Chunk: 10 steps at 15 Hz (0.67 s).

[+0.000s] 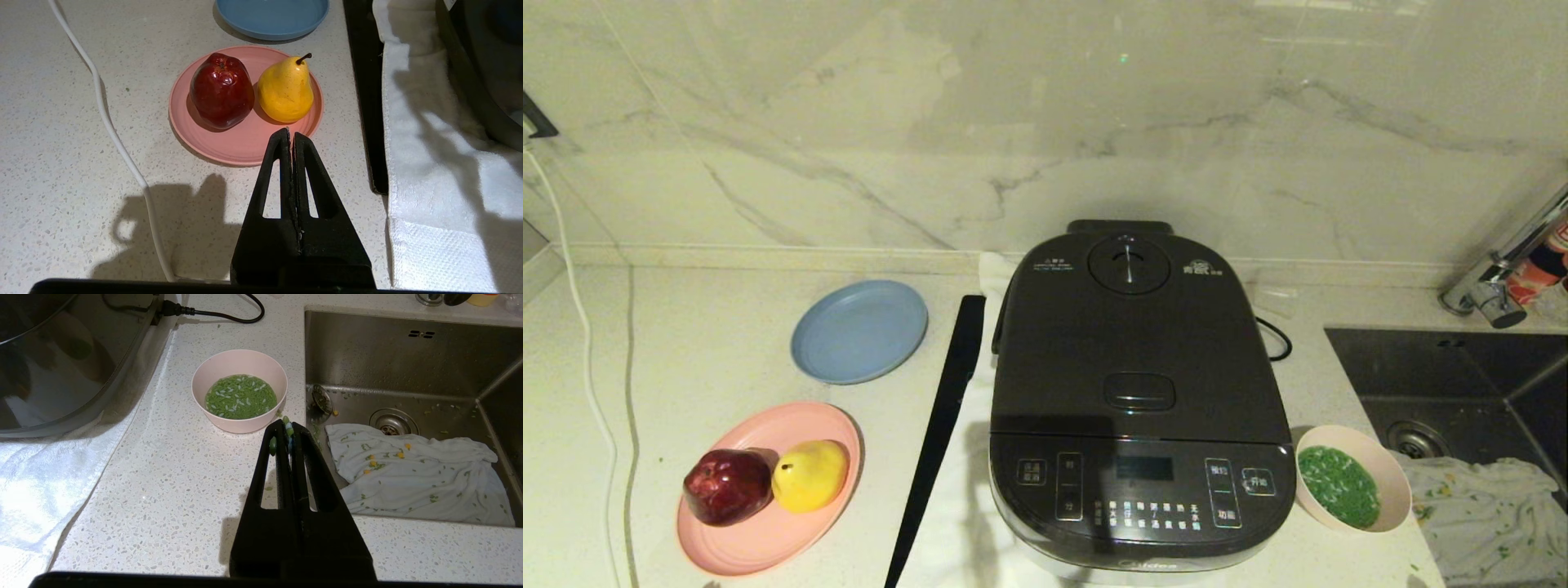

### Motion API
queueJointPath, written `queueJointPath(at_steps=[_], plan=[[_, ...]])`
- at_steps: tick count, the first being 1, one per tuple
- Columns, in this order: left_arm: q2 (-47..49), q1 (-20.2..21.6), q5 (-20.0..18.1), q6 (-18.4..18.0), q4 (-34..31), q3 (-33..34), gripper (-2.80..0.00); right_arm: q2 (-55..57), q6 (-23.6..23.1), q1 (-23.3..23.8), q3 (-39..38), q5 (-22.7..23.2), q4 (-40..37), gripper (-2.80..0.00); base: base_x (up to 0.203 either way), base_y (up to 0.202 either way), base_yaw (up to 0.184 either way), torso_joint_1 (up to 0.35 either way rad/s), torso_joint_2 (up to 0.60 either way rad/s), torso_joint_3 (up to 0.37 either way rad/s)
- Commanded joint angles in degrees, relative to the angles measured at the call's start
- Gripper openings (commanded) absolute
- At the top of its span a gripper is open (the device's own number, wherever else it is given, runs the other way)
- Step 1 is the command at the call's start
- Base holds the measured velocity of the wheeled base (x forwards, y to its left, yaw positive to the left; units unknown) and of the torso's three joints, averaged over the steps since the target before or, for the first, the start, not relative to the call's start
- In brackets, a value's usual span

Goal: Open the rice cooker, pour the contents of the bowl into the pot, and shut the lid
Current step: Open the rice cooker

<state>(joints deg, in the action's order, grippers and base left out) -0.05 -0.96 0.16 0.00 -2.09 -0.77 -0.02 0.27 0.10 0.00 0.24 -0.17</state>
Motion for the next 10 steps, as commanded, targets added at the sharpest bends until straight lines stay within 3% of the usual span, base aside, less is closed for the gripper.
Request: queueJointPath(at_steps=[1, 10], plan=[[-0.04, 0.0, 0.02, 0.0, -0.02, -0.02, -2.8, 0.02, 0.0, -0.01, 0.0, 0.02, 0.0, -2.8, 0.0, 0.0, 0.0, 0.0, 0.0, 0.0], [-0.11, 0.0, 0.17, -0.73, 0.18, 0.08, -2.8, 0.02, 0.0, -0.01, 0.0, 0.02, 0.0, -2.8, 0.0, 0.0, 0.0, 0.0, 0.0, 0.0]])
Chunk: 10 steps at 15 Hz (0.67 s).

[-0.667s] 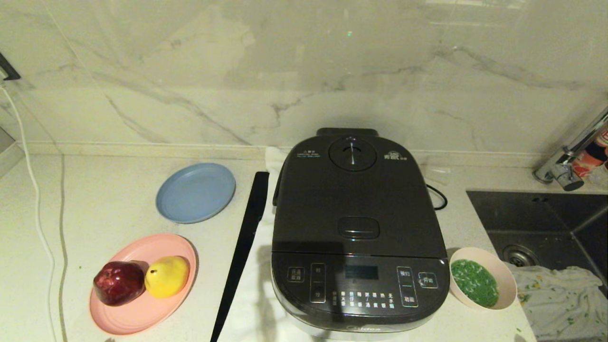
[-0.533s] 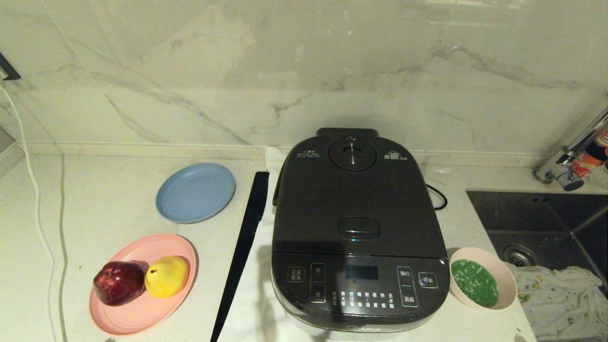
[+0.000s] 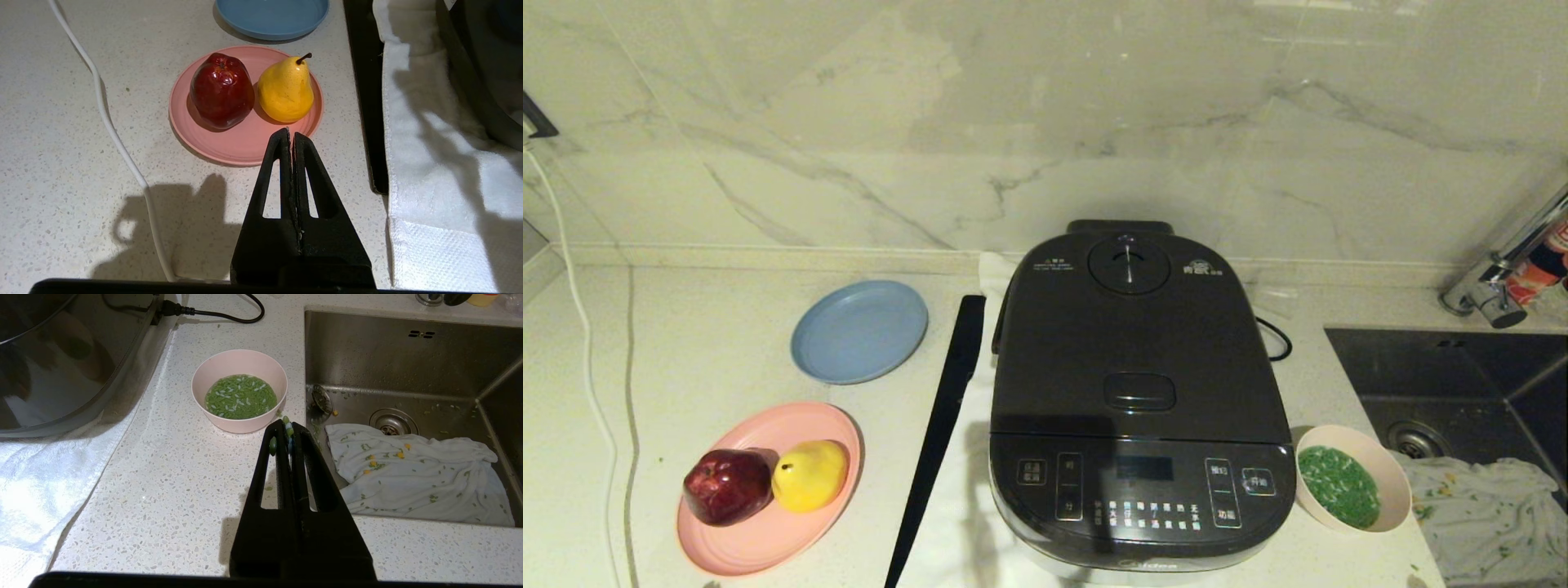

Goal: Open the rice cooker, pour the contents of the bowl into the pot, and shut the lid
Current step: Open the rice cooker

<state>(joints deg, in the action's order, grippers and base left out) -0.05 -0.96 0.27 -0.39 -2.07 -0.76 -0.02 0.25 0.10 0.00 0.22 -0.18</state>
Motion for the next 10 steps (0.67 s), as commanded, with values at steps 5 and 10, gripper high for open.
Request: queueJointPath(at_steps=[5, 10], plan=[[-0.13, 0.0, -0.18, -0.31, 1.02, 0.32, -2.8, 0.02, 0.02, -0.01, 0.0, 0.04, 0.01, -2.8, 0.0, 0.0, 0.0, 0.0, 0.0, 0.0], [-0.13, 0.0, -0.09, 0.46, 0.65, 0.17, -2.8, 0.02, 0.02, -0.01, 0.0, 0.04, 0.01, -2.8, 0.0, 0.0, 0.0, 0.0, 0.0, 0.0]])
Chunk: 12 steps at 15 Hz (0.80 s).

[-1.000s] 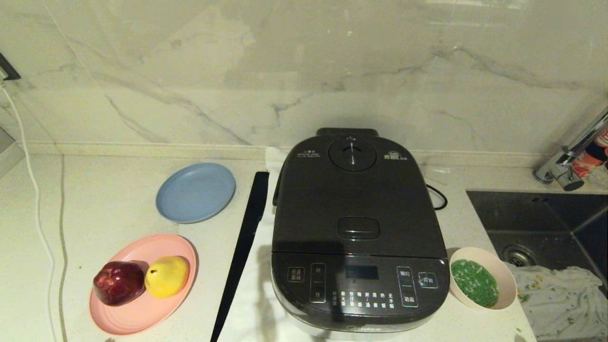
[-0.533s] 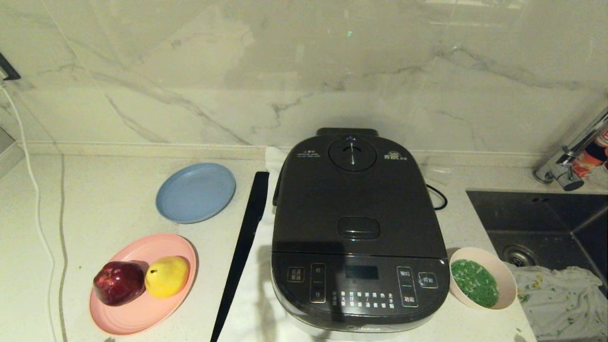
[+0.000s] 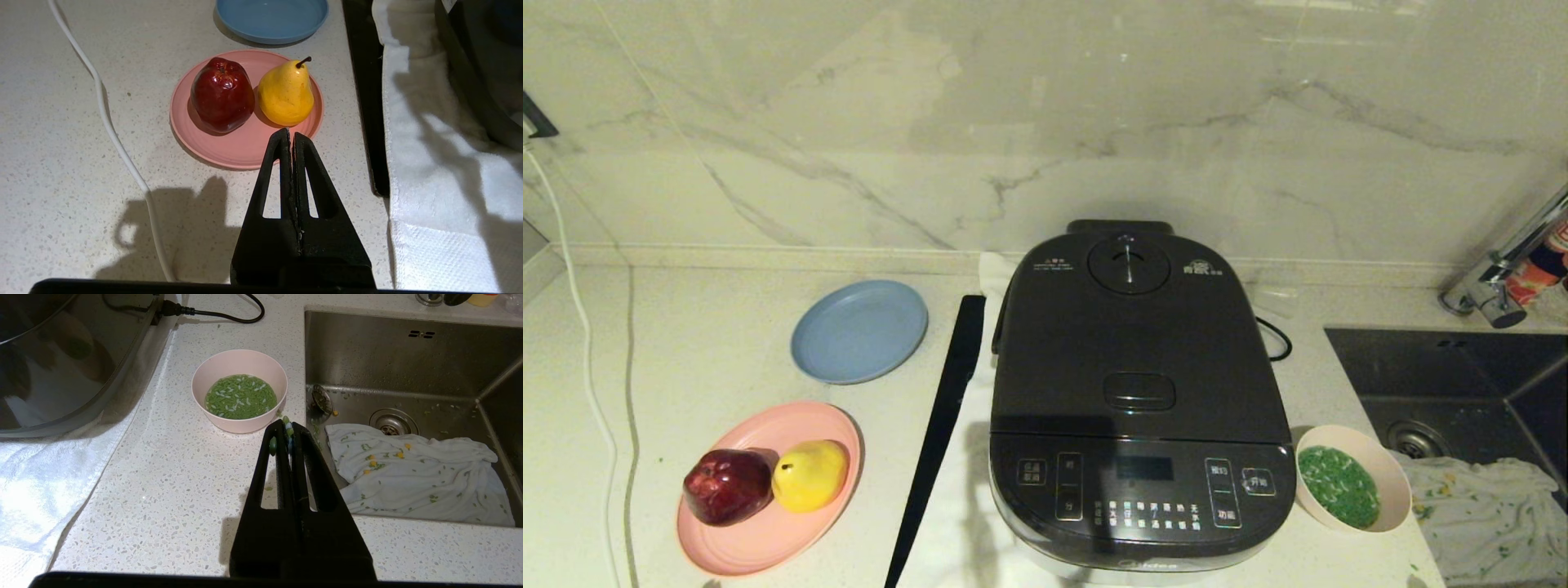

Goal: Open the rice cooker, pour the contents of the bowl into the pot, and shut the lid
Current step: Open the rice cooker

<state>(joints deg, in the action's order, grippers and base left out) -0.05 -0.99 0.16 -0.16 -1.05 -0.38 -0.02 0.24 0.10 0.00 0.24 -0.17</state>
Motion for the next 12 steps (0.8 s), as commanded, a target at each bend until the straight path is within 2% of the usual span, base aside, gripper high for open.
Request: queueJointPath(at_steps=[1, 3, 5, 7, 9, 12], plan=[[-0.11, 0.02, 0.13, 0.14, -0.97, -0.35, -2.8, 0.02, 0.02, -0.01, 0.0, 0.02, 0.0, -2.8, 0.0, 0.0, 0.0, 0.0, 0.0, 0.0], [0.09, 0.02, 0.28, -0.11, -1.82, -2.31, -2.8, 0.02, 0.02, -0.01, 0.0, 0.02, 0.0, -2.8, 0.0, 0.0, 0.0, 0.0, 0.0, 0.0], [2.54, 0.02, -0.84, -0.06, -2.92, -10.19, -2.8, 0.02, 0.02, -0.01, 0.0, 0.02, 0.0, -2.8, 0.0, 0.0, 0.0, 0.0, 0.0, 0.0], [10.2, -0.01, -3.04, 1.25, -4.01, -21.97, -2.8, -0.06, 0.02, -0.01, 0.0, 0.02, 0.0, -2.8, 0.0, 0.0, 0.0, 0.0, 0.0, 0.0], [21.28, -0.04, -6.32, 4.61, -4.52, -34.8, -2.8, -0.06, 0.02, -0.01, 0.0, 0.02, 0.0, -2.8, 0.0, 0.0, 0.0, 0.0, 0.0, 0.0], [38.2, -0.2, -14.77, 11.18, -7.52, -52.98, -2.8, -0.06, 0.02, -0.01, 0.0, 0.02, 0.0, -2.8, 0.0, 0.0, 0.0, 0.0, 0.0, 0.0]])
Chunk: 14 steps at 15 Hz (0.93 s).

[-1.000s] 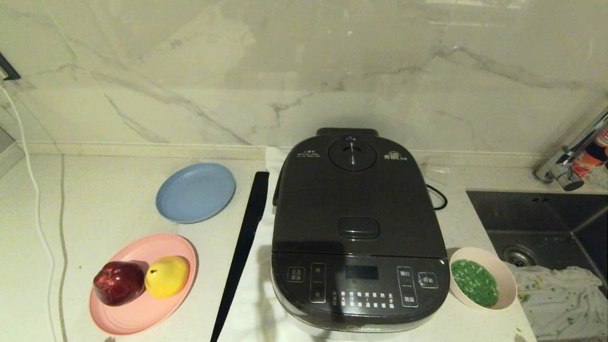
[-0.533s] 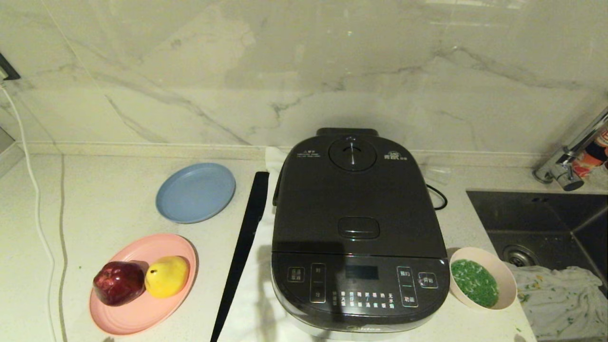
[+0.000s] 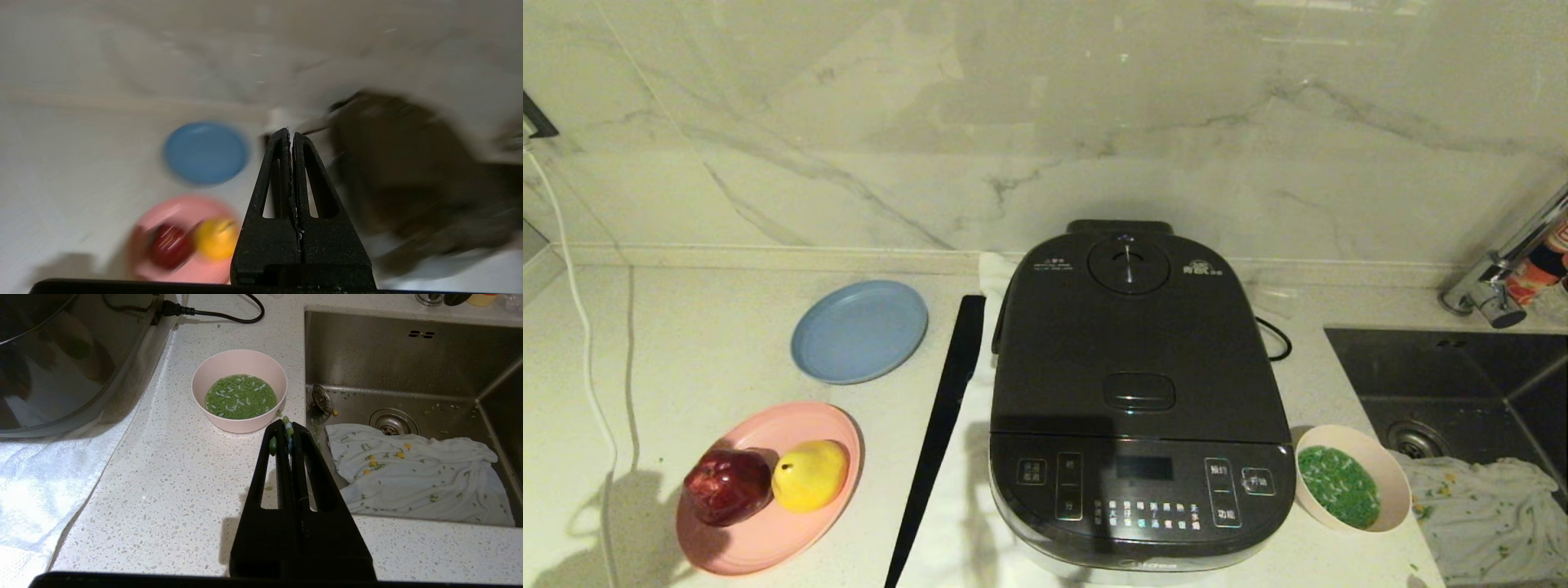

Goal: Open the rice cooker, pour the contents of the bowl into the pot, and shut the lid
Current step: Open the rice cooker

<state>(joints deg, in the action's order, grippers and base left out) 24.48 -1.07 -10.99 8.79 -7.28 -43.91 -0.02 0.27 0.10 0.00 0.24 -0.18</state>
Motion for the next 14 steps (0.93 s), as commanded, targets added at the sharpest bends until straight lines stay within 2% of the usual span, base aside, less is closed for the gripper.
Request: queueJointPath(at_steps=[1, 3, 4, 6, 7, 8, 10, 13, 14], plan=[[18.86, -0.25, -8.46, 4.79, -3.68, -15.01, -2.8, 0.02, 0.0, -0.01, 0.0, 0.02, 0.01, -2.8, 0.0, 0.0, 0.0, 0.0, 0.0, 0.0], [28.69, -1.31, -18.85, 9.41, -9.21, -24.46, -2.8, 0.0, 0.0, -0.01, 0.0, 0.02, 0.01, -2.8, 0.0, 0.0, 0.0, 0.0, 0.0, 0.0], [33.54, -3.08, -22.36, 11.11, -11.46, -28.24, -2.8, 0.02, 0.0, -0.01, 0.0, 0.02, 0.01, -2.8, 0.0, 0.0, 0.0, 0.0, 0.0, 0.0], [41.96, -9.23, -24.84, 13.0, -13.68, -33.3, -2.8, 0.02, 0.0, -0.01, 0.0, 0.02, 0.01, -2.8, 0.0, 0.0, 0.0, 0.0, 0.0, 0.0], [46.05, -12.95, -23.79, 13.42, -14.2, -35.41, -2.8, 0.02, 0.0, -0.01, 0.0, 0.02, 0.01, -2.8, 0.0, 0.0, 0.0, 0.0, 0.0, 0.0], [50.13, -17.24, -20.85, 13.54, -14.34, -37.24, -2.8, 0.02, 0.0, -0.01, 0.0, 0.02, 0.01, -2.8, 0.0, 0.0, 0.0, 0.0, 0.0, 0.0], [56.04, -24.96, -12.99, 13.52, -11.89, -39.0, -2.8, 0.02, 0.0, -0.01, 0.0, 0.02, 0.01, -2.8, 0.0, 0.0, 0.0, 0.0, 0.0, 0.0], [59.19, -33.54, -5.99, 13.67, -8.04, -38.52, -2.8, 0.02, 0.0, -0.01, 0.0, 0.02, 0.01, -2.8, 0.0, 0.0, 0.0, 0.0, 0.0, 0.0], [59.86, -36.41, -2.59, 13.61, -7.71, -38.06, -2.8, 0.02, 0.0, -0.01, 0.0, 0.02, 0.01, -2.8, 0.0, 0.0, 0.0, 0.0, 0.0, 0.0]])
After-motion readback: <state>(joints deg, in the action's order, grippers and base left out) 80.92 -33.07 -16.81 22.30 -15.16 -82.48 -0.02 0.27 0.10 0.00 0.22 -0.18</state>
